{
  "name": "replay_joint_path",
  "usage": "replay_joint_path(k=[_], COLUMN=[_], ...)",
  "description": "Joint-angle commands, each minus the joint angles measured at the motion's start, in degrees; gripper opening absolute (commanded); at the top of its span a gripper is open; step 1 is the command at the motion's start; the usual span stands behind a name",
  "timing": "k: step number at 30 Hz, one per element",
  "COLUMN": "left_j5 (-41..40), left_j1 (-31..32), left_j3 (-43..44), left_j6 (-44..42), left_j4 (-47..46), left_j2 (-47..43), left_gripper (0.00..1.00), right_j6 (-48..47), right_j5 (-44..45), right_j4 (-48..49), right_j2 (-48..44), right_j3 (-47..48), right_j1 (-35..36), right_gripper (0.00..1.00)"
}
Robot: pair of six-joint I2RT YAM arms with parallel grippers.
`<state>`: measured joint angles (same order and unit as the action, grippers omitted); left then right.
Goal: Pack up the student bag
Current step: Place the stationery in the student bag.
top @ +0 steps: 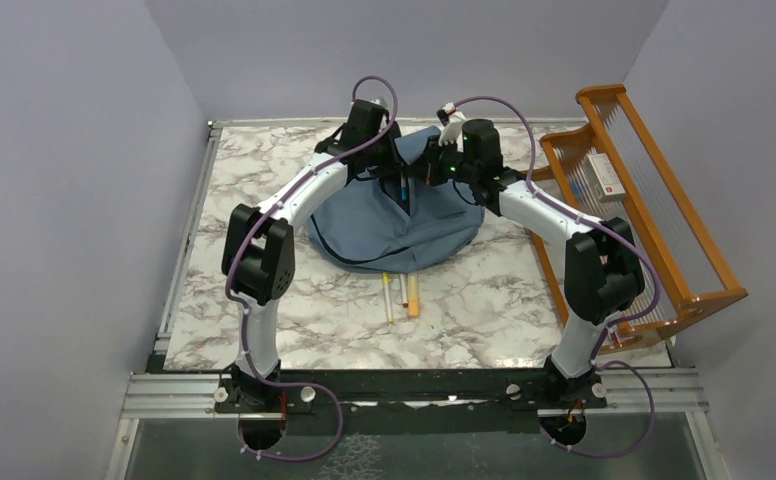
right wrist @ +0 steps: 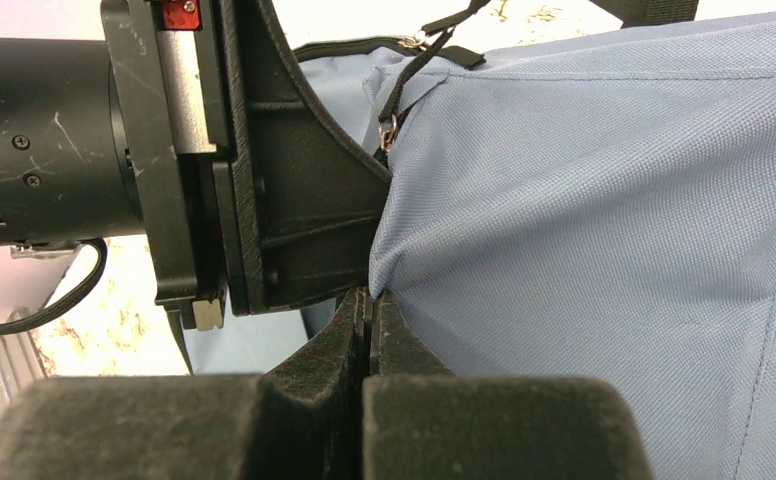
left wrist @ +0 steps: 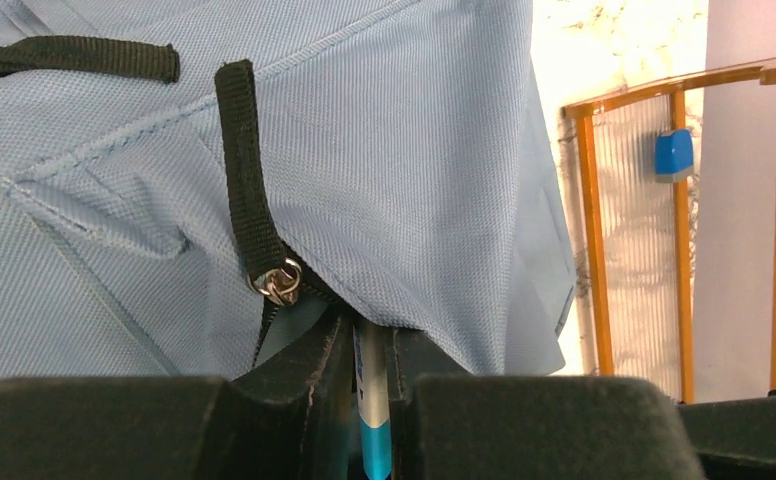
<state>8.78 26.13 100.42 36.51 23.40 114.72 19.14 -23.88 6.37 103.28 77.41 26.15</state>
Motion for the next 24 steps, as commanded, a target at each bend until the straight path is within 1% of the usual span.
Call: replay_joint_path(k=[1,6,10,17,21,24], left_j5=[-1.06,-1.04,-1.11,-1.64,-2.17,-3.29], left_j1=[-0.73,-0.77,-0.82,-0.91,-0.91,-0.91], left_j3=[4.56,3.52,1.63,-3.52,-7.29,-11.65], left_j6=[2.74,2.91,2.87,1.94,-0.22,-1.27], left_j4=[-2.04,-2.09,-2.47,-2.91,-2.92,-2.92], left_j2=[1.85,1.73,0.28,-6.15,-11.77,-16.82], left_gripper=[0.19,0.36,0.43,0.44,0.44,0.44], right_j6=[1.63,0.7,0.29,-0.14,-1.06,-1.2], right_j5=[-5.36,-4.08,-3.52,-1.5,1.1,1.58], right_j4=[0.08,-0.77,-1.35,-1.46,-1.47,-1.28], right_j2=[-2.16,-2.82,-2.65,-3.37,-3.96,-3.97], right_j3=[1.43,1.08,1.35,0.61,0.38,0.54], right_j1=[0.65,0.65,0.66,0.65,0.65,0.65], right_gripper=[0.01,0.01,0.01,0.0,0.0,0.0])
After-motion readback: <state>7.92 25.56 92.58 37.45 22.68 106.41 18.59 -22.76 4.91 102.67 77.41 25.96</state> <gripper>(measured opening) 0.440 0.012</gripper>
